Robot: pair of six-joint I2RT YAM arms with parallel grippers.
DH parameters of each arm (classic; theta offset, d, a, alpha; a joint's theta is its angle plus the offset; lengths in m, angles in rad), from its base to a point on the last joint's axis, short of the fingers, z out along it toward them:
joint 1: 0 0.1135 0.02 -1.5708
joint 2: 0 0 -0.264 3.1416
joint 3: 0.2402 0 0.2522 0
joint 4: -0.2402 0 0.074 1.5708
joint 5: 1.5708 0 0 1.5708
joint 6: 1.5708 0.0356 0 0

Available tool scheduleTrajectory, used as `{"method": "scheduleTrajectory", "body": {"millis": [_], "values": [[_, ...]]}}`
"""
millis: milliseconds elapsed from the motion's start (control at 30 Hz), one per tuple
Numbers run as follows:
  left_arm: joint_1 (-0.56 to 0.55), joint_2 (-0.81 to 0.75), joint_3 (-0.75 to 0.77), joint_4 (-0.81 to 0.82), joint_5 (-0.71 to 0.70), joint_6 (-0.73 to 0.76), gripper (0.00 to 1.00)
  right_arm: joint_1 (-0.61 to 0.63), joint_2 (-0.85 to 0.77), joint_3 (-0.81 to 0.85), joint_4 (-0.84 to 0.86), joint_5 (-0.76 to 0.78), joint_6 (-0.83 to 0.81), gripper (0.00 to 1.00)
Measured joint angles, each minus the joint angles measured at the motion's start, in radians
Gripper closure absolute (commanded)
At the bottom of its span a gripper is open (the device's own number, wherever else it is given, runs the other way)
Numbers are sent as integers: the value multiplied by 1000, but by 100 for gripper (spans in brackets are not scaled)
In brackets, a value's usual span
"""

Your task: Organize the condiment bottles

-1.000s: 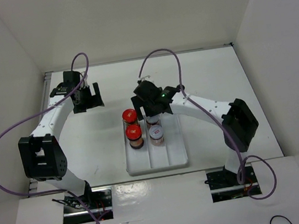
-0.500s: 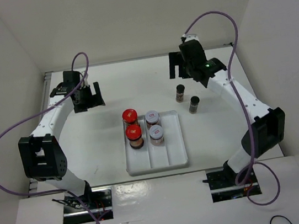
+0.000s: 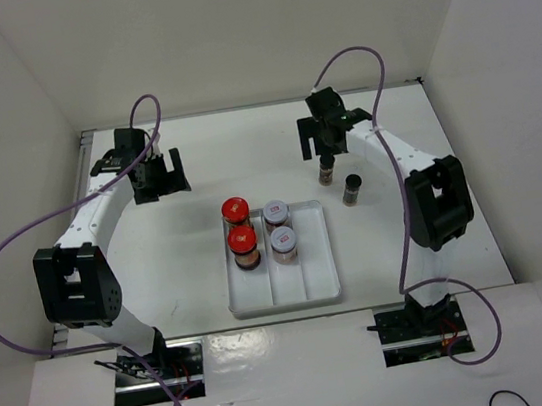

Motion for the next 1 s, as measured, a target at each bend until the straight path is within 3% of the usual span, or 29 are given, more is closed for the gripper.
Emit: {"method": "scheduleTrajectory", "body": {"millis": [67, 300, 433, 600, 733, 1000], "values": [[0, 0, 0, 0, 0, 0, 0, -4, 18, 0, 10, 0, 0, 13], [0, 2, 0, 0, 0, 2, 0, -22, 63, -1, 26, -19, -1, 16], [0, 2, 0, 0, 0, 2, 0, -22, 90, -4, 35, -24, 2, 26], [0, 2, 0, 0, 0, 2, 0, -22, 109, -14, 38, -26, 5, 31], [0, 2, 0, 0, 0, 2, 0, -21, 112, -23, 39, -20, 10, 41], [0, 2, -7, 1, 0, 2, 0, -21, 112, -26, 38, -10, 24, 74]]}}
